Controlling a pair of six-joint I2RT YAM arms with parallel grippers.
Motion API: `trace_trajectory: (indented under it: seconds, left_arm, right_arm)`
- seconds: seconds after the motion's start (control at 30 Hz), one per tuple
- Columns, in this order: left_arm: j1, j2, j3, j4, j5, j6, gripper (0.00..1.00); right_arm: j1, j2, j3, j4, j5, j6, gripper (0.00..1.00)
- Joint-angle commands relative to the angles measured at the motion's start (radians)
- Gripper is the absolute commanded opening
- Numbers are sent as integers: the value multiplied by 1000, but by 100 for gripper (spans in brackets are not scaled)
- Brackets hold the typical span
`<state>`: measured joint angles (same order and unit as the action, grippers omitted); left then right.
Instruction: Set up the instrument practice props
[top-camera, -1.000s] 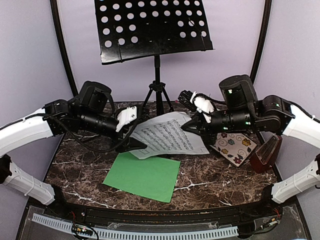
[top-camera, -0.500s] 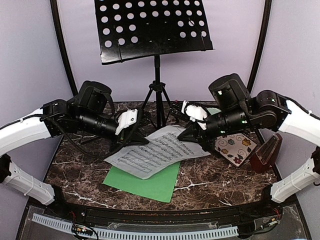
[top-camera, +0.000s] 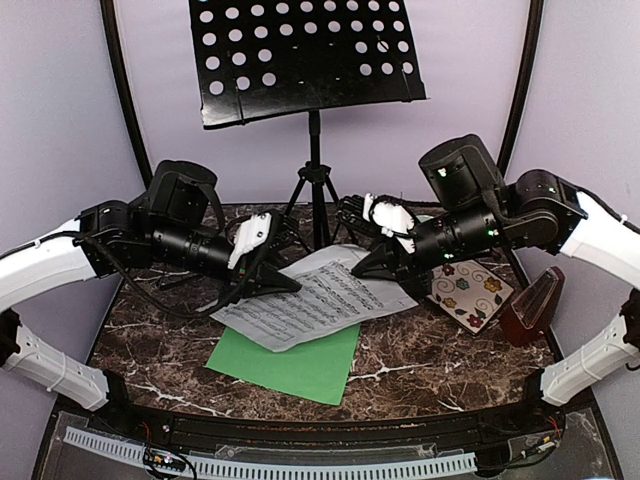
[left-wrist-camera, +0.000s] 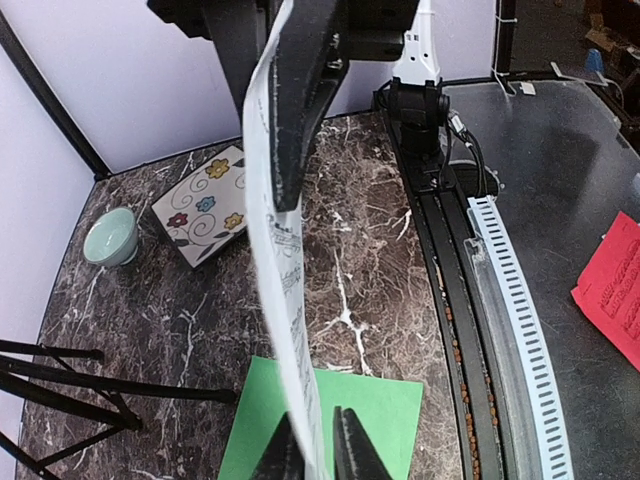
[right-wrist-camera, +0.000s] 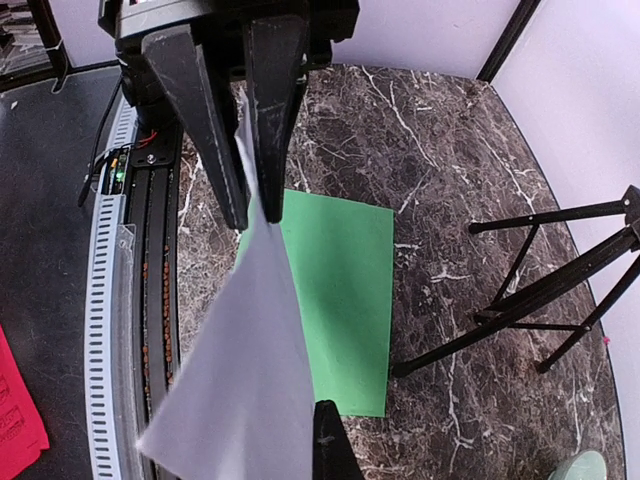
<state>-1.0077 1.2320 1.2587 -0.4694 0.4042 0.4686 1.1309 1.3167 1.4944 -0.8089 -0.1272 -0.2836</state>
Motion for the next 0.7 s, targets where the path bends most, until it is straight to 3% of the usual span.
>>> trace_trajectory:
  seconds: [0.0, 0.07, 0.2, 0.33, 0.43, 0.67]
  left_arm:
    - [-22, 27, 42, -46, 12, 21, 8]
    - [-27, 28, 45, -48, 17, 21, 0]
    - [-27, -12, 35, 4, 48, -54, 0]
    - [13, -99, 1, 135, 77, -172, 0]
    - [113, -148, -5, 238, 184, -294, 0]
    - [237, -156, 85, 316, 203, -441, 0]
  right_arm:
    - [8, 16, 52, -13, -39, -26, 0]
    - [9, 19, 60, -13, -41, -31, 0]
    - [7, 5, 61, 47, 21, 7, 4]
    - [-22, -50, 26, 212, 96, 62, 44]
    - [-83, -78, -3, 381, 121, 143, 62]
    - [-187, -22, 67, 625, 143, 295, 67]
